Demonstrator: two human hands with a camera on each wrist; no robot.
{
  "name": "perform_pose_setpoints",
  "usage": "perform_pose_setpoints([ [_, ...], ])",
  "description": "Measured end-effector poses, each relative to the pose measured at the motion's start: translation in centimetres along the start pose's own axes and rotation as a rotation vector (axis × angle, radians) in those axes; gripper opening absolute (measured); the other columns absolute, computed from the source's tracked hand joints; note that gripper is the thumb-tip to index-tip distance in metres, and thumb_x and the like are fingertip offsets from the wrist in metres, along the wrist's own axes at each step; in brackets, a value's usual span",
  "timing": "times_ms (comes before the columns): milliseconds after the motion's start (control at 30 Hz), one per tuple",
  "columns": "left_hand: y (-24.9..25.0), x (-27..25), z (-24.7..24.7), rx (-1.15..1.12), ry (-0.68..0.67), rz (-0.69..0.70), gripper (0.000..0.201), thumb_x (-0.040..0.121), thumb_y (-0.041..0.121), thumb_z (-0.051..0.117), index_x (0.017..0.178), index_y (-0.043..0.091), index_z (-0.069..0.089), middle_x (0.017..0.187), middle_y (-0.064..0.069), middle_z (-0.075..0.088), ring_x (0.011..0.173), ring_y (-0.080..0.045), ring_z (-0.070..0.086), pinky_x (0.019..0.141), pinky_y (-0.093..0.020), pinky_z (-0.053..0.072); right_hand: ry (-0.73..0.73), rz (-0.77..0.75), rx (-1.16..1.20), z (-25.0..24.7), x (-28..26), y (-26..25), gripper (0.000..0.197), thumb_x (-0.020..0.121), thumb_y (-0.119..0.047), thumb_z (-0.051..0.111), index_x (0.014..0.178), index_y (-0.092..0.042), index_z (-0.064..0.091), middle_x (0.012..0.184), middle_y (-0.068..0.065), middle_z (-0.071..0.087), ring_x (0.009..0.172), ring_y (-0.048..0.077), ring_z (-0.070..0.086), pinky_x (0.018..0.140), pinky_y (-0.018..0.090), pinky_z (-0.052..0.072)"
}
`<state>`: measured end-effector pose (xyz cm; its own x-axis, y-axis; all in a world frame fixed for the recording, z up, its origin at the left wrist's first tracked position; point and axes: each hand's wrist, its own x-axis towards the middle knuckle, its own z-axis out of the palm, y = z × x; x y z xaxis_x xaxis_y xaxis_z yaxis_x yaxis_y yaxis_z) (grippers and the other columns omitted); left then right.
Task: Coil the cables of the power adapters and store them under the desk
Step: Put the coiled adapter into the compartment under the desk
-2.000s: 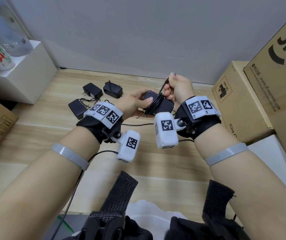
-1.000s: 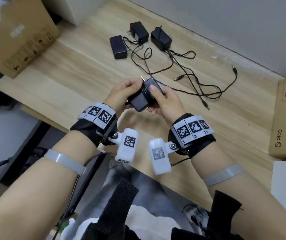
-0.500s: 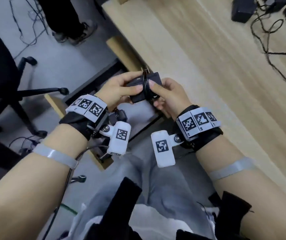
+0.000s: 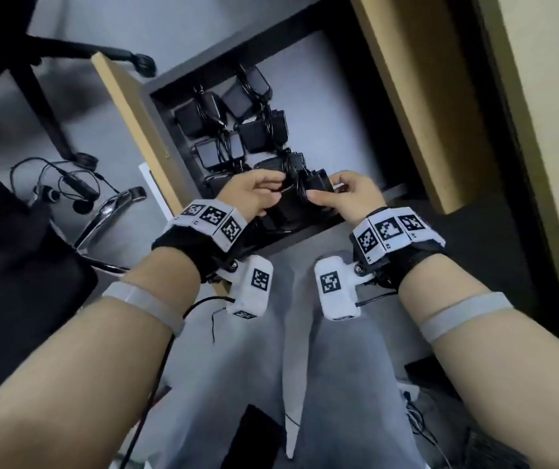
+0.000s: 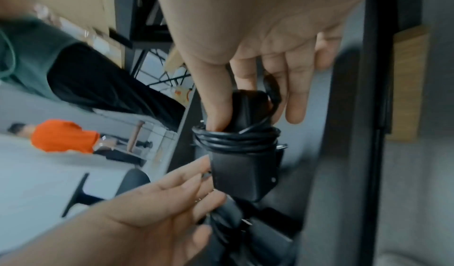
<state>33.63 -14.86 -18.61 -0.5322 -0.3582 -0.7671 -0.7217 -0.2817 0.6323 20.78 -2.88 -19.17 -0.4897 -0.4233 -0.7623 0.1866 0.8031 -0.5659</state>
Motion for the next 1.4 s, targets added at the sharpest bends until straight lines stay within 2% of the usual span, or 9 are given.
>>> perform_pose_setpoints([
  [167, -2.9, 1.5, -0.1, 0.063, 0.026, -0.103, 0.035, 0.093, 0.006, 0.048, 0.127, 0.016, 0.054, 0.112, 0.001, 0.058, 0.101, -0.008, 0.051, 0.064, -0.016, 0.042, 0.038, 0.029, -0.577, 0.6, 2.0, 1.1, 0.036, 0.073, -0.061, 0.062, 0.081, -0.025, 0.058, 0.085, -0.005, 0.062, 0.106, 0.026, 0.047, 0.074, 0.033, 0.012],
  [333, -4.1, 1.9, -0.7, 0.041, 0.044, -0.148, 0.028, 0.094, 0.012, 0.050, 0.116, 0.026, 0.059, 0.112, 0.003, 0.061, 0.102, -0.008, 0.053, 0.062, -0.015, 0.043, -0.054, 0.010, -0.909, 1.7, 3.2, 1.1, 0.045, 0.085, -0.062, 0.045, 0.093, -0.020, 0.061, 0.087, 0.004, 0.059, 0.111, 0.027, 0.049, 0.106, 0.047, 0.016],
  [700, -4.1, 2.2, -0.9, 0.059, 0.037, -0.155, 0.031, 0.095, 0.013, 0.047, 0.123, 0.020, 0.057, 0.115, 0.004, 0.060, 0.102, -0.006, 0.052, 0.063, -0.015, 0.043, -0.131, -0.032, -1.329, 2.9, 3.7, 1.3, 0.052, 0.094, -0.053, 0.027, 0.122, -0.018, 0.052, 0.127, 0.013, 0.048, 0.120, 0.032, 0.044, 0.108, 0.053, 0.014],
  [800, -2.8, 1.6, -1.1, 0.077, 0.011, -0.164, 0.032, 0.095, 0.015, 0.047, 0.126, 0.019, 0.055, 0.118, 0.002, 0.058, 0.106, -0.007, 0.050, 0.062, -0.015, 0.044, -0.146, -0.003, -1.143, 2.0, 3.3, 0.6, 0.050, 0.091, -0.055, 0.036, 0.127, -0.022, 0.048, 0.130, 0.012, 0.043, 0.120, 0.032, 0.045, 0.107, 0.048, 0.021],
  [933, 1.5, -0.4, -1.0, 0.024, 0.036, -0.131, 0.031, 0.094, 0.014, 0.047, 0.124, 0.019, 0.055, 0.113, 0.002, 0.058, 0.101, -0.008, 0.051, 0.069, -0.018, 0.044, -0.059, 0.103, -0.409, -0.4, 1.8, -2.5, 0.045, 0.087, -0.040, 0.056, 0.127, -0.020, 0.049, 0.127, 0.011, 0.047, 0.104, 0.025, 0.054, 0.096, 0.034, 0.043],
  [1033, 6.9, -2.6, -0.2, -0.114, 0.051, -0.049, 0.020, 0.093, 0.014, 0.048, 0.105, 0.022, 0.061, 0.097, 0.004, 0.065, 0.083, -0.006, 0.056, 0.066, -0.018, 0.043, -0.120, 0.068, -0.034, -3.7, -1.1, -7.0, 0.022, 0.092, -0.025, 0.053, 0.107, -0.010, 0.058, 0.091, 0.005, 0.055, 0.082, 0.017, 0.052, 0.065, 0.021, 0.041],
  [1100, 11.1, -3.9, 0.9, -0.266, 0.041, 0.031, 0.017, 0.094, 0.014, 0.046, 0.090, 0.022, 0.061, 0.072, 0.010, 0.066, 0.064, -0.002, 0.058, 0.059, -0.016, 0.043, -0.210, 0.011, 0.171, -6.6, -3.5, -10.2, 0.012, 0.094, -0.021, 0.049, 0.085, -0.016, 0.054, 0.077, 0.001, 0.051, 0.078, 0.018, 0.052, 0.066, 0.025, 0.040],
  [1267, 21.6, -5.2, 6.0, -0.489, -0.067, 0.242, 0.023, 0.098, 0.015, 0.039, 0.084, 0.017, 0.057, 0.059, 0.009, 0.060, 0.053, -0.004, 0.055, 0.050, -0.015, 0.043, -0.126, -0.182, 0.400, -17.0, -8.0, -15.4, 0.010, 0.094, -0.020, 0.050, 0.084, -0.020, 0.053, 0.072, 0.000, 0.055, 0.062, 0.012, 0.054, 0.053, 0.022, 0.041],
  [1400, 29.0, -4.6, 13.4, -0.452, -0.164, 0.336, 0.019, 0.097, 0.014, 0.042, 0.086, 0.016, 0.057, 0.062, 0.008, 0.060, 0.055, -0.006, 0.057, 0.050, -0.016, 0.040, 0.035, -0.249, 0.447, -27.1, -9.9, -13.7, 0.007, 0.093, -0.021, 0.051, 0.095, -0.015, 0.055, 0.076, 0.000, 0.058, 0.066, 0.014, 0.056, 0.065, 0.027, 0.043],
])
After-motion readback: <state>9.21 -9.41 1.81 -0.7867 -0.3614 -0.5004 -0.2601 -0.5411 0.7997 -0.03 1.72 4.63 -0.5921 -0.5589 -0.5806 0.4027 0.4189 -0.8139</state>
